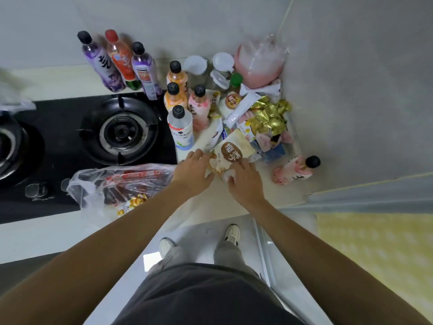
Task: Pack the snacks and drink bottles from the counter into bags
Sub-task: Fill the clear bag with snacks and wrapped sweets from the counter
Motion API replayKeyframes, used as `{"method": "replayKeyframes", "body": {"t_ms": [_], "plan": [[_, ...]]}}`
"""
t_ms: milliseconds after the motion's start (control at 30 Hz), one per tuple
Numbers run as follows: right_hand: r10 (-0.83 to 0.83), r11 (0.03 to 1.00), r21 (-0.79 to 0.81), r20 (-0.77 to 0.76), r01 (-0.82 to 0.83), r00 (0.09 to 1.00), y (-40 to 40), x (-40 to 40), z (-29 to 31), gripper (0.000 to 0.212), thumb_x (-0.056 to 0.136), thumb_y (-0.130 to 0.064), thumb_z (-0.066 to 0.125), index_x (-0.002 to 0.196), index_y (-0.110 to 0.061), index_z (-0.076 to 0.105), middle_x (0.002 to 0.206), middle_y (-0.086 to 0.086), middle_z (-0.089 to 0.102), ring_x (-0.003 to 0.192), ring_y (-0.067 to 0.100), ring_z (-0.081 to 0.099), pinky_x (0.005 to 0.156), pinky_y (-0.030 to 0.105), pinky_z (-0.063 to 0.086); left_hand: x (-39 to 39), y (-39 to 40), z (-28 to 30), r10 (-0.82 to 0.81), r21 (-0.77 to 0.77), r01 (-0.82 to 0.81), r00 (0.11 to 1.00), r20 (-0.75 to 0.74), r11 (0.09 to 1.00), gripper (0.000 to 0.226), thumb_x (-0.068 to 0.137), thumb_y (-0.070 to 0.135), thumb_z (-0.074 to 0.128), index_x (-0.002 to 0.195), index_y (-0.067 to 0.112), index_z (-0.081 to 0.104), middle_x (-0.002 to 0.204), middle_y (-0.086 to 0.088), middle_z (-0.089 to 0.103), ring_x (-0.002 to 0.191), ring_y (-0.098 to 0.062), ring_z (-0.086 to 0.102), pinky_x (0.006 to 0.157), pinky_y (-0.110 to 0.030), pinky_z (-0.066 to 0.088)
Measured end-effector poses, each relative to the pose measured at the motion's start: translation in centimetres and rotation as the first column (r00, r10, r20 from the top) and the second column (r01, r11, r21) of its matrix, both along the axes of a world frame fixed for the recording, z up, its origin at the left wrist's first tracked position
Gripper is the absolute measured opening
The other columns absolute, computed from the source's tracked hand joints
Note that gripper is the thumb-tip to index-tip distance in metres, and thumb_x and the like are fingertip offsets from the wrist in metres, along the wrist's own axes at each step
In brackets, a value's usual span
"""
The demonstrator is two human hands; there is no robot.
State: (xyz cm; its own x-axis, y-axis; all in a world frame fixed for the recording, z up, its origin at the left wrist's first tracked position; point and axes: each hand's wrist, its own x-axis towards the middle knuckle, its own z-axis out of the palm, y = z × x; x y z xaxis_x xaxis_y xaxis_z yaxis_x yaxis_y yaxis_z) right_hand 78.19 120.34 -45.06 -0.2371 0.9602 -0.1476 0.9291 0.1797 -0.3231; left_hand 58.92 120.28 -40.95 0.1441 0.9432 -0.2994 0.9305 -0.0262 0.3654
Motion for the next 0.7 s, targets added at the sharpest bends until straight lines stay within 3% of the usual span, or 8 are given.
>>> {"method": "replayKeyframes", "body": {"t_ms": [167,367,467,567,700], "plan": [[-0.034,0.999,0.024,0.016,0.034,0.999,1.4,3.9,-0.8,0.048,0.079,-0.005,0.063,0.126,-0.007,0.058,0.135,0.017,0.051,0.122,0.039,0.051,0.085,0.044,0.054,4.9,2.5,-2.7,0.049,-0.016,-0.049,0.998,0.042,0.999,0.078,0.090,0.043,0.069,0.155,0.020,0.031,0.155,-0.012,0.034,0.139,-0.034,0.038,0.101,-0.050,0.048],[0.048,0.997,-0.063,-0.030,-0.049,0.998,3.1,5.5,-2.1,0.072,0.083,-0.005,0.070,0.150,-0.004,0.042,0.159,0.016,0.041,0.149,0.034,0.036,0.120,0.043,0.034,7.5,3.5,-5.0,0.043,-0.048,-0.045,0.998,-0.042,0.998,0.085,0.088,0.042,0.073,0.155,0.018,0.026,0.157,-0.012,0.030,0.143,-0.035,0.035,0.105,-0.049,0.047],[0.073,0.994,-0.079,-0.034,-0.076,0.997,3.2,5.5,-2.2,0.080,0.086,-0.007,0.071,0.156,-0.002,0.033,0.163,0.017,0.036,0.152,0.032,0.031,0.125,0.041,0.026,7.5,3.5,-5.5,0.071,-0.054,-0.076,0.994,-0.082,0.996,0.072,0.089,0.033,0.073,0.148,0.017,0.035,0.153,-0.009,0.035,0.139,-0.030,0.037,0.102,-0.047,0.050],[0.075,0.993,-0.085,-0.017,-0.076,0.997,3.2,5.7,-2.3,0.081,0.087,-0.011,0.073,0.157,-0.005,0.033,0.163,0.014,0.038,0.149,0.033,0.035,0.121,0.043,0.035,7.4,3.2,-5.4,0.105,-0.040,-0.109,0.989,-0.100,0.993,0.050,0.090,0.022,0.071,0.134,0.014,0.047,0.141,-0.008,0.043,0.129,-0.029,0.043,0.091,-0.046,0.053],[0.102,0.989,-0.109,0.022,-0.099,0.995,2.7,6.3,-2.4,0.072,0.089,-0.014,0.071,0.153,-0.009,0.040,0.162,0.011,0.039,0.149,0.031,0.035,0.116,0.042,0.041,7.1,2.5,-5.3,0.137,-0.037,-0.142,0.983,-0.119,0.989,0.043,0.090,0.020,0.069,0.128,0.012,0.050,0.129,-0.011,0.047,0.120,-0.030,0.046,0.081,-0.044,0.055]]}}
